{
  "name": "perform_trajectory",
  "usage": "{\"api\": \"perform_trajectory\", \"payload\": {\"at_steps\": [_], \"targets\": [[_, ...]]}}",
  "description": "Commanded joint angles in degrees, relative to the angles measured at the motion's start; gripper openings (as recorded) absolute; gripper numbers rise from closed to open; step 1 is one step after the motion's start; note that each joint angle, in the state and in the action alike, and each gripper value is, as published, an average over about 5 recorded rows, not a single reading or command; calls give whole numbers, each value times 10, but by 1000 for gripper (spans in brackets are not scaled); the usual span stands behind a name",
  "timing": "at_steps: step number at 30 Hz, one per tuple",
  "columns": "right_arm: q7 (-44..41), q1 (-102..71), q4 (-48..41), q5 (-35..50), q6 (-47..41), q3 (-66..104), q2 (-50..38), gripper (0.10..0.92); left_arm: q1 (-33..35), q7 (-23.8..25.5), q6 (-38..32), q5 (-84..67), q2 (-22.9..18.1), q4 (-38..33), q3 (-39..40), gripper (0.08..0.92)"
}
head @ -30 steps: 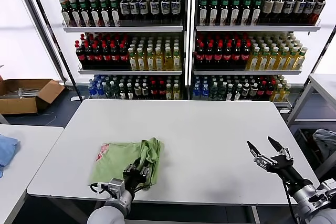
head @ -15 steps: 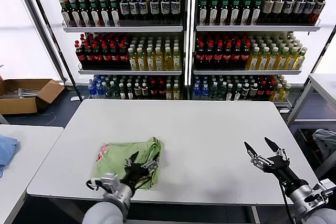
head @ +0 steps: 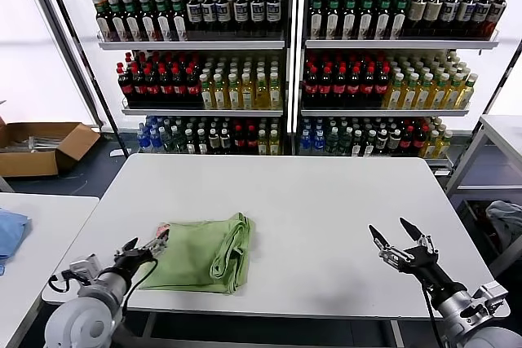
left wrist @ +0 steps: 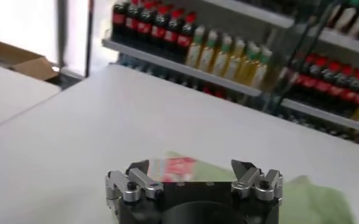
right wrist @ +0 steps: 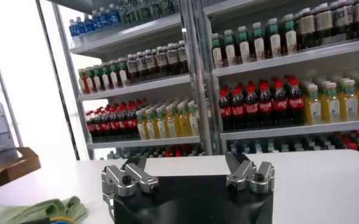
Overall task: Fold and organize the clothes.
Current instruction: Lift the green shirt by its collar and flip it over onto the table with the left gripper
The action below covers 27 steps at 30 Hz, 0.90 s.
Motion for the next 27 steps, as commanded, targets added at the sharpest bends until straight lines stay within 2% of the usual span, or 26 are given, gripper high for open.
{"api": "perform_trajectory", "payload": {"at_steps": [1,9,27], "targets": [[1,-1,1,-3,-1,-1,-2,823,-8,28,19,40,-6,88,-18,823],[3,2,-6,3,-2,9,-18,823,-21,32,20,49,-23,95,15,823],[6,10,-1,-15,-6,-20,2,823,-10,10,29,9,-43,38,20,823]]}}
